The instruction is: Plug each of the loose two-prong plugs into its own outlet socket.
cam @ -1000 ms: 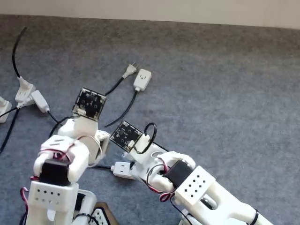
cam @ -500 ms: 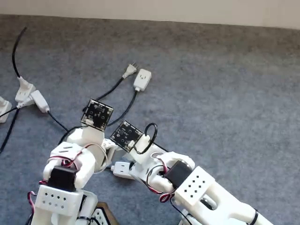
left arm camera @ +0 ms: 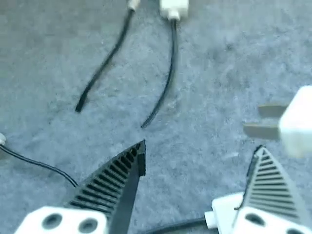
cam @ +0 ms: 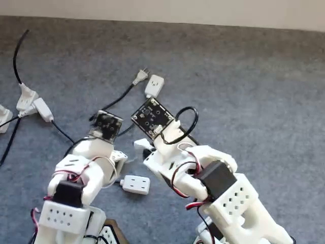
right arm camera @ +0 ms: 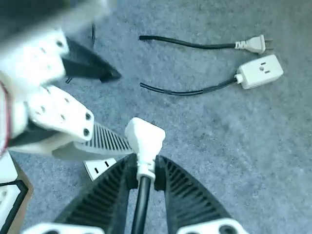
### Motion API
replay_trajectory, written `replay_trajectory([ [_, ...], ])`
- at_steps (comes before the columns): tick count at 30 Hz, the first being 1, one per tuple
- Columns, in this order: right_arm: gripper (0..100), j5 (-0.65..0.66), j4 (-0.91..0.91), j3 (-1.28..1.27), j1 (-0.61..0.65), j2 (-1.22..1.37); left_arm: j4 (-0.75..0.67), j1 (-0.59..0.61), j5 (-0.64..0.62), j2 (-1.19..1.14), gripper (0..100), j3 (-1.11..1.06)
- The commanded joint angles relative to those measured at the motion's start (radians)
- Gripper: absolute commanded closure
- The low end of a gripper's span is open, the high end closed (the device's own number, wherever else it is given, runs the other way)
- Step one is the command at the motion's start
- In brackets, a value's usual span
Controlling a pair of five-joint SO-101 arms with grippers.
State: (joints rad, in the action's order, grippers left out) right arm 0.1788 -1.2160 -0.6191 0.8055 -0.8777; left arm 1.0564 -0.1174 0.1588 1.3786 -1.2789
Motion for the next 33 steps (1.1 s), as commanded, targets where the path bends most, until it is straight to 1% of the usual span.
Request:
replay_trajectory([
  [1, 99.3, 0.012, 0.001, 0.056, -0.013, 0.096, -0.008, -0.005, 0.008, 0.008, 67, 0.005],
  [6, 99.3, 0.014, -0.005, 0.030, -0.019, 0.147, -0.008, 0.019, 0.009, 0.016, 67, 0.012],
  [8, 99.3, 0.015, 0.001, -0.019, -0.019, 0.147, -0.015, 0.071, 0.009, 0.018, 67, 0.025],
  [11, 99.3, 0.060, 0.018, -0.068, -0.015, 0.147, -0.032, 0.166, 0.006, 0.016, 67, 0.051],
  [13, 99.3, 0.077, 0.021, -0.085, -0.010, 0.147, -0.055, 0.173, 0.005, 0.013, 67, 0.041],
  [19, 99.3, 0.069, 0.016, -0.094, 0.090, 0.147, -0.097, 0.170, 0.005, 0.010, 67, 0.022],
  [22, 99.3, 0.069, 0.016, -0.090, 0.120, 0.147, -0.097, 0.134, 0.005, 0.008, 67, 0.018],
  [25, 99.3, 0.069, 0.015, -0.084, 0.124, 0.147, -0.095, 0.062, 0.003, 0.008, 67, -0.016],
  [29, 99.3, 0.069, -0.015, 0.005, 0.041, 0.157, -0.084, -0.028, 0.008, 0.008, 67, -0.038],
  [33, 99.3, 0.069, -0.065, 0.105, -0.054, 0.157, -0.049, -0.085, 0.008, 0.008, 67, -0.033],
])
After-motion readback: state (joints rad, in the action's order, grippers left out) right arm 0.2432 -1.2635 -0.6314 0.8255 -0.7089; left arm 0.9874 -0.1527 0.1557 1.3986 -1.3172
